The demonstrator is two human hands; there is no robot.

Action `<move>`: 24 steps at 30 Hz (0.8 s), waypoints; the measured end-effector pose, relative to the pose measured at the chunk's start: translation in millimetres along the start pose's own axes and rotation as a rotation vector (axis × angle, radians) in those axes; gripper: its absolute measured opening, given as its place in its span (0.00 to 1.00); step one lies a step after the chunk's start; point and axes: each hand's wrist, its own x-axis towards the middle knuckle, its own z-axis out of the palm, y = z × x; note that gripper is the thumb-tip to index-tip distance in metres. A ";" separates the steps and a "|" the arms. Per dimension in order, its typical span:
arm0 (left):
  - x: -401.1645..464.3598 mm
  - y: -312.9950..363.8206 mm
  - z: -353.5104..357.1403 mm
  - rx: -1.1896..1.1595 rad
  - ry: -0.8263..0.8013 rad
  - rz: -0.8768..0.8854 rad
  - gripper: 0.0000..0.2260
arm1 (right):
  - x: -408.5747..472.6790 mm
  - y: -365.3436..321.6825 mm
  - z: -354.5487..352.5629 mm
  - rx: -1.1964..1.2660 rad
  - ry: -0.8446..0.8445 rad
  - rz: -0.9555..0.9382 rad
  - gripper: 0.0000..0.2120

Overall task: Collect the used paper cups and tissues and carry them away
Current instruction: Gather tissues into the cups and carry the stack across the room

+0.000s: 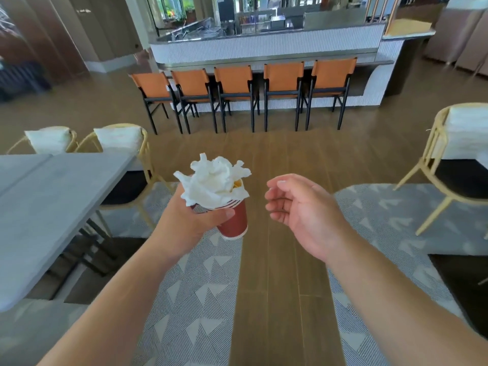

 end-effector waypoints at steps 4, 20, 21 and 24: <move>57.8 -24.0 -7.1 0.011 0.015 -0.012 0.26 | 60.8 1.1 -9.3 -0.014 0.018 0.013 0.11; 392.0 -145.4 -81.6 -0.014 -0.066 -0.088 0.33 | 401.6 2.1 8.4 -0.100 0.130 0.013 0.11; 411.1 -148.3 -90.1 -0.013 -0.068 -0.098 0.34 | 419.8 -0.3 13.1 -0.092 0.125 0.003 0.11; 459.2 -157.7 -108.6 -0.007 -0.054 -0.114 0.35 | 466.4 -3.1 21.6 -0.088 0.106 -0.006 0.11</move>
